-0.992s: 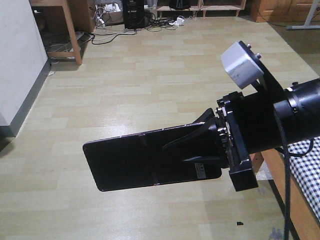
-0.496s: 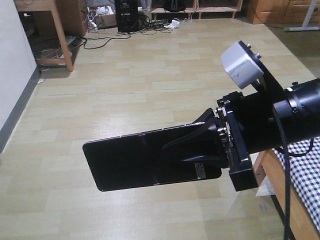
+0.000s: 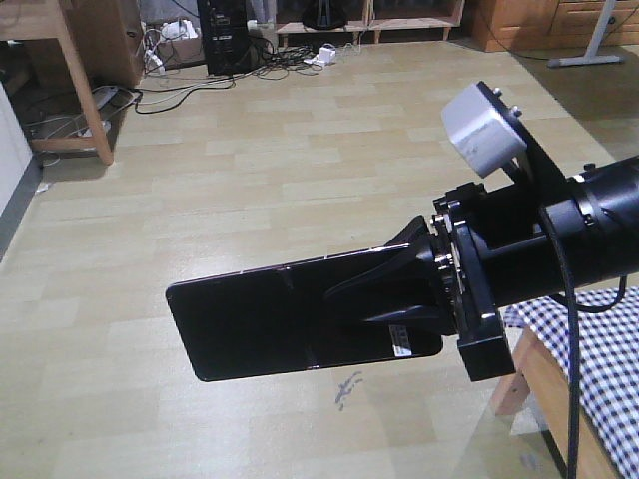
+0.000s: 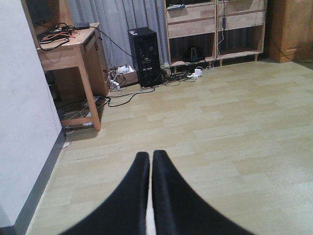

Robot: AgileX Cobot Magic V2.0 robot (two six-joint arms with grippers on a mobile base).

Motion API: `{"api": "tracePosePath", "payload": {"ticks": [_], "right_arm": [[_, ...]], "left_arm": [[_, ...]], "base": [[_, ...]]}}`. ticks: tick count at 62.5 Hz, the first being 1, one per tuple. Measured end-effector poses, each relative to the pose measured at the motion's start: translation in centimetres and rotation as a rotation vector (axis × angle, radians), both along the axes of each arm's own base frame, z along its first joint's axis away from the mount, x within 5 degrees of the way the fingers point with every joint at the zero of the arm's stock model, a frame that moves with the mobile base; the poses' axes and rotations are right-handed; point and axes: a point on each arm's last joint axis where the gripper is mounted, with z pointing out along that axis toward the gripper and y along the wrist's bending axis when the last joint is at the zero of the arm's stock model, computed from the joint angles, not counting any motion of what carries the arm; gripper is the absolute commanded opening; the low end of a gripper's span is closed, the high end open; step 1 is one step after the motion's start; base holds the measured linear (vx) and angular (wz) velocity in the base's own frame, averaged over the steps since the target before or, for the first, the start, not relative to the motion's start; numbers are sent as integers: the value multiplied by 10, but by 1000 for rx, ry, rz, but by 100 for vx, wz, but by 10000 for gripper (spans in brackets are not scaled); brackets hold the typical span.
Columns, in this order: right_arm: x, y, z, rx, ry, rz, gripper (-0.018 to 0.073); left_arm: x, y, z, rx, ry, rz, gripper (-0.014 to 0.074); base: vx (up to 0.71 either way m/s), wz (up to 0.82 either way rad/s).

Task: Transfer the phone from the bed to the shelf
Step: 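Hold the phone in the right gripper while driving to the shelf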

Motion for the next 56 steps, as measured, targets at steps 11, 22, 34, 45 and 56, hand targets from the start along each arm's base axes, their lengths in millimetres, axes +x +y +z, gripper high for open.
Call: {"api": "tracePosePath", "payload": {"ticks": [11, 22, 34, 45, 56], "right_arm": [[0, 0, 0, 0, 0, 0, -2], [0, 0, 0, 0, 0, 0, -2], [0, 0, 0, 0, 0, 0, -2], [0, 0, 0, 0, 0, 0, -2], [0, 0, 0, 0, 0, 0, -2]], "left_arm": [[0, 0, 0, 0, 0, 0, 1], [0, 0, 0, 0, 0, 0, 1], [0, 0, 0, 0, 0, 0, 1], [0, 0, 0, 0, 0, 0, 1], [0, 0, 0, 0, 0, 0, 1]], "base": [[34, -3], [37, 1], [40, 0], [42, -2], [43, -7]]}}
